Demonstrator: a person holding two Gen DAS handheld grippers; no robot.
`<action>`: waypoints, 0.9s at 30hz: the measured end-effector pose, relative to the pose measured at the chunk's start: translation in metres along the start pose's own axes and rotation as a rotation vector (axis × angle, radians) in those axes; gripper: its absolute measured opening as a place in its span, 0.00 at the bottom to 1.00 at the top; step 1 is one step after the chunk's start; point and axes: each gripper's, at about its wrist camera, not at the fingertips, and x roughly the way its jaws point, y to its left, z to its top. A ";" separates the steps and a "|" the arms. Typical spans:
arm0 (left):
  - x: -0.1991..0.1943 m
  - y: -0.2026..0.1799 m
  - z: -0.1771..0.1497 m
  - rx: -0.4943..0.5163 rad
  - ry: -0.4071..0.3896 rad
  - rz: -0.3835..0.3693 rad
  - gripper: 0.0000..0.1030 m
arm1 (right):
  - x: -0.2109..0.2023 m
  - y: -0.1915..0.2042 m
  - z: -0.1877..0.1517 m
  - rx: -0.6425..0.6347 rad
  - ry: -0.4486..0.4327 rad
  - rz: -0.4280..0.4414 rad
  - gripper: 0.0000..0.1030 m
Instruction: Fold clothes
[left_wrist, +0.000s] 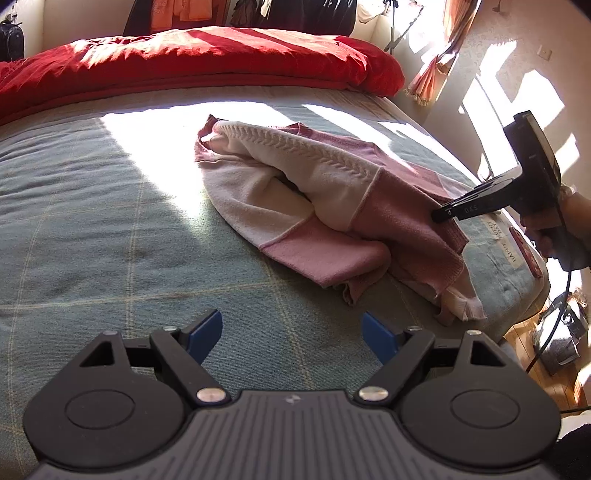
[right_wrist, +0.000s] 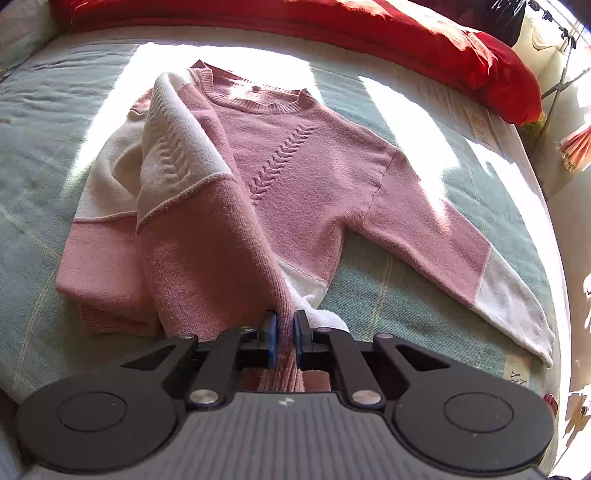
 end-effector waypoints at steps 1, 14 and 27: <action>0.005 -0.001 0.002 -0.004 0.005 -0.007 0.81 | 0.004 -0.002 -0.001 0.009 -0.001 0.005 0.10; 0.075 -0.006 0.022 -0.110 0.077 -0.091 0.79 | 0.003 -0.035 -0.010 0.158 -0.095 0.111 0.30; 0.133 0.018 0.019 -0.357 0.087 -0.209 0.64 | -0.047 -0.032 -0.013 0.193 -0.271 0.274 0.39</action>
